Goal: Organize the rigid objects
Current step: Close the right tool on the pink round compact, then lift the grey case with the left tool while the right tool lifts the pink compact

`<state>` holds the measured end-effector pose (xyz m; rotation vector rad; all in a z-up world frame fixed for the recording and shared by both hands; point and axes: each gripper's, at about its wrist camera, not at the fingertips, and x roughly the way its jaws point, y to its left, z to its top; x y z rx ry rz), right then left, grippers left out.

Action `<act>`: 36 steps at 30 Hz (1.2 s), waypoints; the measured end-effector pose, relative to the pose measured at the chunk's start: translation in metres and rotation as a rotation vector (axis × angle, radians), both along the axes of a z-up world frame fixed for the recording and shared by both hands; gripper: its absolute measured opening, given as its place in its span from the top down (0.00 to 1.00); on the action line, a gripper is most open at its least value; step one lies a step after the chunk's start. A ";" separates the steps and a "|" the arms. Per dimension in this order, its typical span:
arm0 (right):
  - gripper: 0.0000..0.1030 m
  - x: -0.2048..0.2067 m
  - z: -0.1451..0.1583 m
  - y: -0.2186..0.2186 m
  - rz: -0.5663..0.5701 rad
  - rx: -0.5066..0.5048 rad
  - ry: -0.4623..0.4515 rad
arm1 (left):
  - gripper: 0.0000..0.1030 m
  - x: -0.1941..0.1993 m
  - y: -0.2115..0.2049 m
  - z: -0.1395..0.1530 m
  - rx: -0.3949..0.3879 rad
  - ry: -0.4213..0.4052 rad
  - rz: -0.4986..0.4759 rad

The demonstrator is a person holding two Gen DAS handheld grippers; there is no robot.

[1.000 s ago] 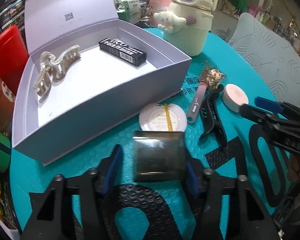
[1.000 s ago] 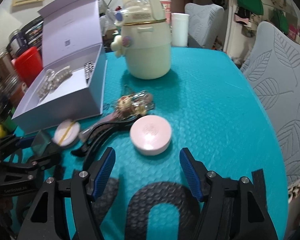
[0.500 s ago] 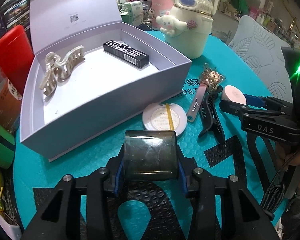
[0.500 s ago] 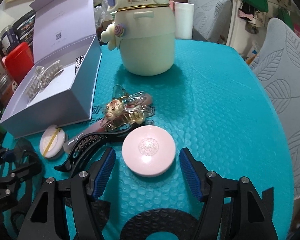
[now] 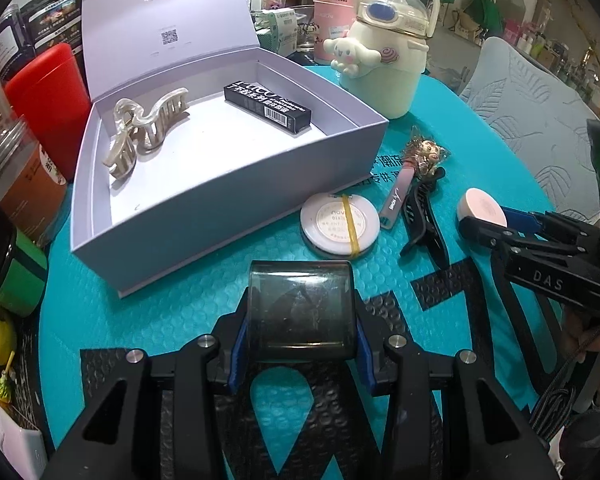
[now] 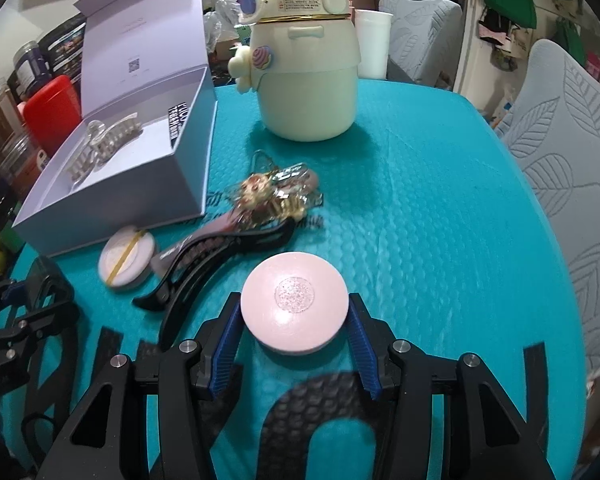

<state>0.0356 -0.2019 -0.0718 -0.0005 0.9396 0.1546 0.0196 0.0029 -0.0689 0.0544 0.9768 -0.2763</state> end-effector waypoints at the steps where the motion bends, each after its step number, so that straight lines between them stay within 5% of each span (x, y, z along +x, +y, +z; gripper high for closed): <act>1: 0.51 -0.003 0.001 0.000 0.000 0.002 -0.001 | 0.59 -0.002 0.000 0.001 0.000 -0.002 -0.001; 36: 0.51 -0.087 0.034 0.075 0.199 0.020 -0.082 | 0.59 -0.070 0.052 0.035 0.021 -0.091 0.108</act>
